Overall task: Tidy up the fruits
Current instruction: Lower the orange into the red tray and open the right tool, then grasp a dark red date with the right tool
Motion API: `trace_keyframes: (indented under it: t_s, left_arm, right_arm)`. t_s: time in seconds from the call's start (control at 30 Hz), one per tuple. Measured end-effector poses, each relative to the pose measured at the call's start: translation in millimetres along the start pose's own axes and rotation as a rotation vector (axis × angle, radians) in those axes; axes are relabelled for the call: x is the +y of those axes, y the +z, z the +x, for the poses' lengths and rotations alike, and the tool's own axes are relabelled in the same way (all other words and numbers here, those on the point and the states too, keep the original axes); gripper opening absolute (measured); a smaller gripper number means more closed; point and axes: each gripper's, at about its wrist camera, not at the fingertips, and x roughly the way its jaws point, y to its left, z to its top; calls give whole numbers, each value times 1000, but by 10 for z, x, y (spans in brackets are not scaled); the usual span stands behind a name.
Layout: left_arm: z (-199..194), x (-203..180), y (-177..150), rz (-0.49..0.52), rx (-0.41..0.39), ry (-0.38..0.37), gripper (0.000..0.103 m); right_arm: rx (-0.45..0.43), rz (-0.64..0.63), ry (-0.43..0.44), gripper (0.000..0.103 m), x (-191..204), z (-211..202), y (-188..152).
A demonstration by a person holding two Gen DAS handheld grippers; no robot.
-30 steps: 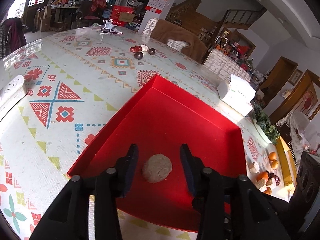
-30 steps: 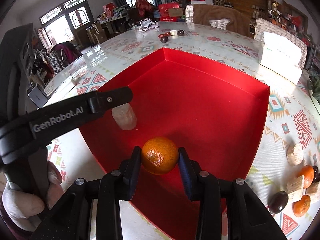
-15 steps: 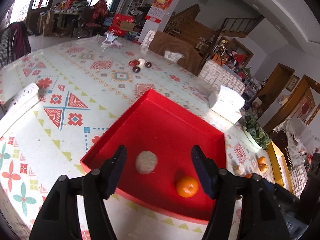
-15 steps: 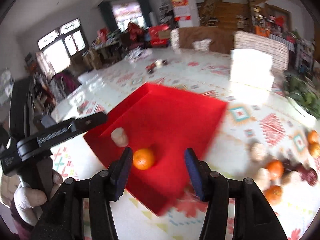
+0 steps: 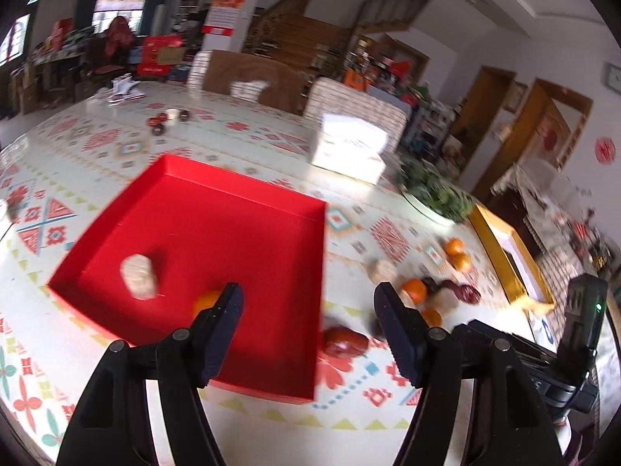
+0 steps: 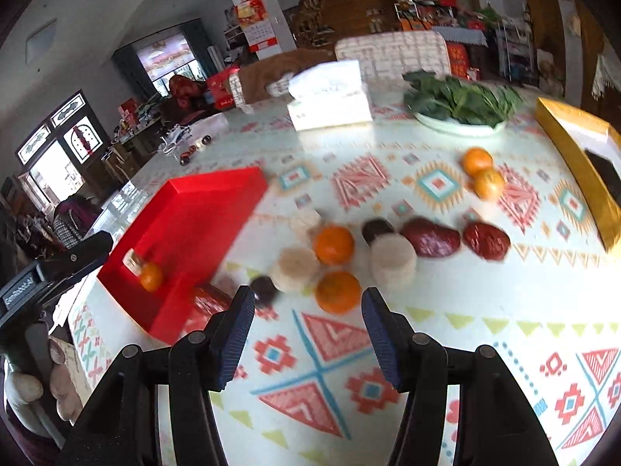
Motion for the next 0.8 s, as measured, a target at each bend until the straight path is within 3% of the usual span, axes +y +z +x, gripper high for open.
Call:
trace_keyframes:
  t_s: [0.17, 0.3, 0.6, 0.8]
  left_arm:
    - [66, -158, -78, 54, 26, -15, 69]
    - [102, -74, -71, 14, 30, -13, 69]
    - [-5, 206, -26, -56, -4, -16, 69]
    - [1, 331, -22, -91, -4, -28, 69]
  right_arm:
    - [13, 22, -1, 62, -155, 44, -62]
    - [24, -7, 49, 62, -65, 107, -75]
    - [66, -187, 115, 55, 523, 434, -93]
    - [79, -390, 119, 55, 966, 571, -110]
